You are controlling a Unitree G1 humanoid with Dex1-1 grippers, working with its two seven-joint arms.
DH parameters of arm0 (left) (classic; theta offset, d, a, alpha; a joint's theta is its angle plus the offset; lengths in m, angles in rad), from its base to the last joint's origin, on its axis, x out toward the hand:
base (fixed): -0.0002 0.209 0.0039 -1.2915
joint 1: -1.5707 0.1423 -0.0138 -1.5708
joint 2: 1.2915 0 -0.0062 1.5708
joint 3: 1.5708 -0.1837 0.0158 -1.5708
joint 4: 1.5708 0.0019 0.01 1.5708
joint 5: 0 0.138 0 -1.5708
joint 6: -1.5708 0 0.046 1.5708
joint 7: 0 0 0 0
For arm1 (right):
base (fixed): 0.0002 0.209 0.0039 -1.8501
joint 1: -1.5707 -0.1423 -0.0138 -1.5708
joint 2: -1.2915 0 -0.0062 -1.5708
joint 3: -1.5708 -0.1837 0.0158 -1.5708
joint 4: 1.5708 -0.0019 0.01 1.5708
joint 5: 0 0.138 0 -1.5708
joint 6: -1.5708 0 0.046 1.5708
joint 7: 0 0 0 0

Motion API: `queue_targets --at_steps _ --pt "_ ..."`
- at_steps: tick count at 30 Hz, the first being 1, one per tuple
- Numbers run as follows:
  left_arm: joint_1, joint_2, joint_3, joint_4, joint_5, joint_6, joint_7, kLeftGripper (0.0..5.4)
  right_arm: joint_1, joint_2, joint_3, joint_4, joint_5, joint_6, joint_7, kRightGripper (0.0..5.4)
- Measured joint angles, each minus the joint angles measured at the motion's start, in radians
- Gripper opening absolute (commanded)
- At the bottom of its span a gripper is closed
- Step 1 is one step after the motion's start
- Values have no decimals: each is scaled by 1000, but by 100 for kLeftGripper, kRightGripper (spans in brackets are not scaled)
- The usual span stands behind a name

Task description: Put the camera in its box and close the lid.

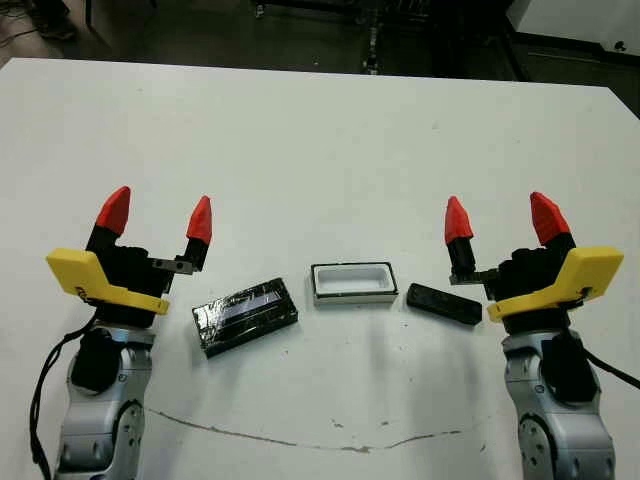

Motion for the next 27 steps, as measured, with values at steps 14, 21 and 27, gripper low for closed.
queue_targets --at_steps 14,21,27 --pt "3 -6 -3 0 -2 0 0 539 1 -78 -23 -2 46 29 91 540" --pt "4 -7 -3 -8 6 0 11 539 -103 -410 -144 41 237 147 434 540" --pt "5 -9 -4 -6 5 0 12 539 -290 -703 -152 292 286 154 817 540"
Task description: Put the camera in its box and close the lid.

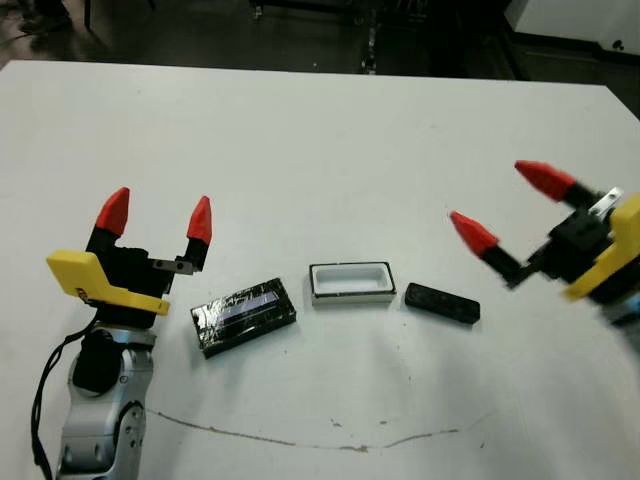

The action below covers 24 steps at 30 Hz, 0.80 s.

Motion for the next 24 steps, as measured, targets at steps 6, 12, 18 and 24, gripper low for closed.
queue_targets --at_steps 6,12,18,24 --pt "-1 0 1 1 2 3 4 539 -132 -141 133 169 -72 -39 277 540" --pt "-3 -1 0 4 3 5 10 539 -197 -176 239 246 -159 -100 419 540" --pt "-8 -1 -1 4 5 9 25 539 -247 -180 315 290 -181 -79 516 540" --pt "-11 -1 -4 4 11 11 31 539 -283 -167 356 339 -188 -55 566 540"
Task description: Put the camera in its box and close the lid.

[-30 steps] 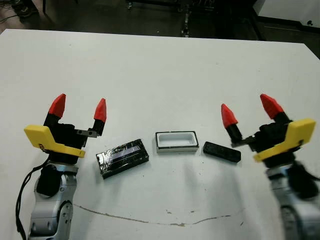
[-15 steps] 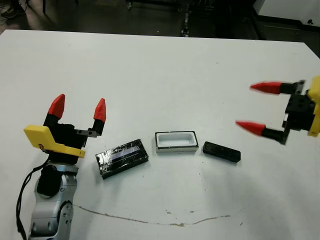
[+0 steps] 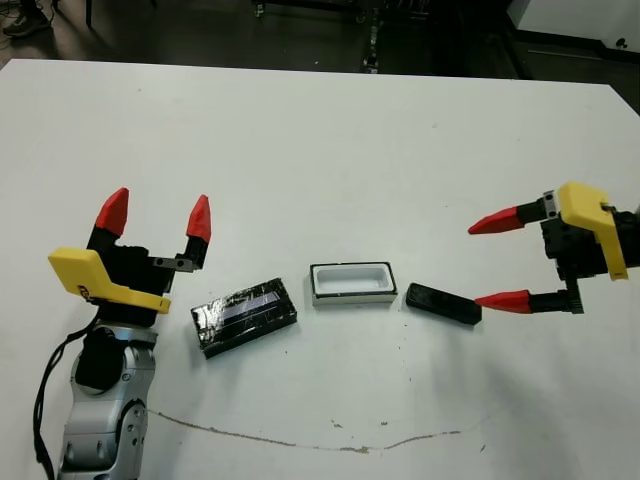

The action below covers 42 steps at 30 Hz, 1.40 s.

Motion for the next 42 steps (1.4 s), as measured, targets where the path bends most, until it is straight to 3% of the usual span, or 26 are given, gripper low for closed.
queue_targets --at_steps 7,24,42 --pt "-1 0 -4 0 12 0 7 539 3 49 17 57 -1 -46 12 540" --pt "-1 0 -5 1 13 0 10 539 50 88 53 105 -51 -79 -2 540" --pt "0 0 -10 1 10 0 6 539 71 95 71 79 -66 15 -37 540"
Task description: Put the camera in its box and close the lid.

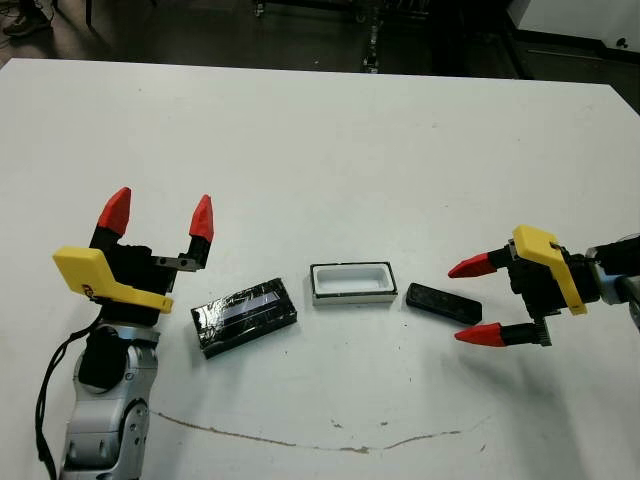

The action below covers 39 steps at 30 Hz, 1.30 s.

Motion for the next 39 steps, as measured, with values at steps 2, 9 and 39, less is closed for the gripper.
queue_targets --at_steps 2,9,39 --pt "0 0 0 0 2 0 0 539 4 0 1 -5 0 4 -6 540" --pt "0 0 0 0 3 0 0 539 20 10 1 -12 0 15 -19 540" --pt "3 0 0 0 -5 0 -1 540 80 18 -9 -71 -3 37 -93 283"
